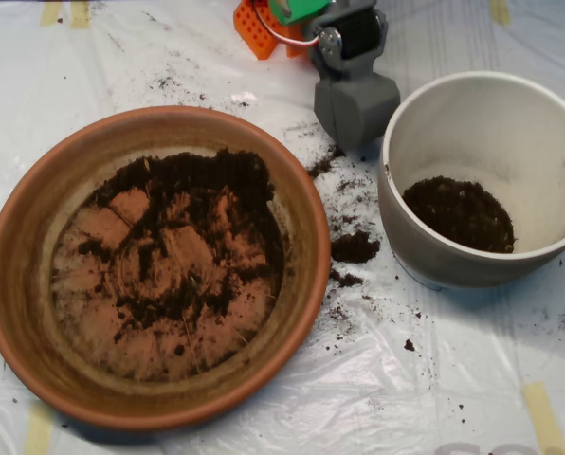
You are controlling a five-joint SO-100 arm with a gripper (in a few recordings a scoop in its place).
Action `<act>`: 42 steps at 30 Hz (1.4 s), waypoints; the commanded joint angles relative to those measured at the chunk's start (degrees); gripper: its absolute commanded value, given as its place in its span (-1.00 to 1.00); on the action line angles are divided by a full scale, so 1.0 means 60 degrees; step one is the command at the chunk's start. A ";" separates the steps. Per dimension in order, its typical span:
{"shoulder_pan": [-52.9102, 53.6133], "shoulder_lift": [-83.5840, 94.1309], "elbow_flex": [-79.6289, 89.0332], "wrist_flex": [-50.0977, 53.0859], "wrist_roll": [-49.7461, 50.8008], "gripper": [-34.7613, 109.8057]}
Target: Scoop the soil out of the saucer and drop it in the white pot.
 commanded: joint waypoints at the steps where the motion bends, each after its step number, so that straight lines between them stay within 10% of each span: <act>1: -0.0220 0.0732 0.0176 -0.0264 0.0103 -0.52; 42: 0.0923 0.0732 0.0410 -0.0337 0.1157 -0.52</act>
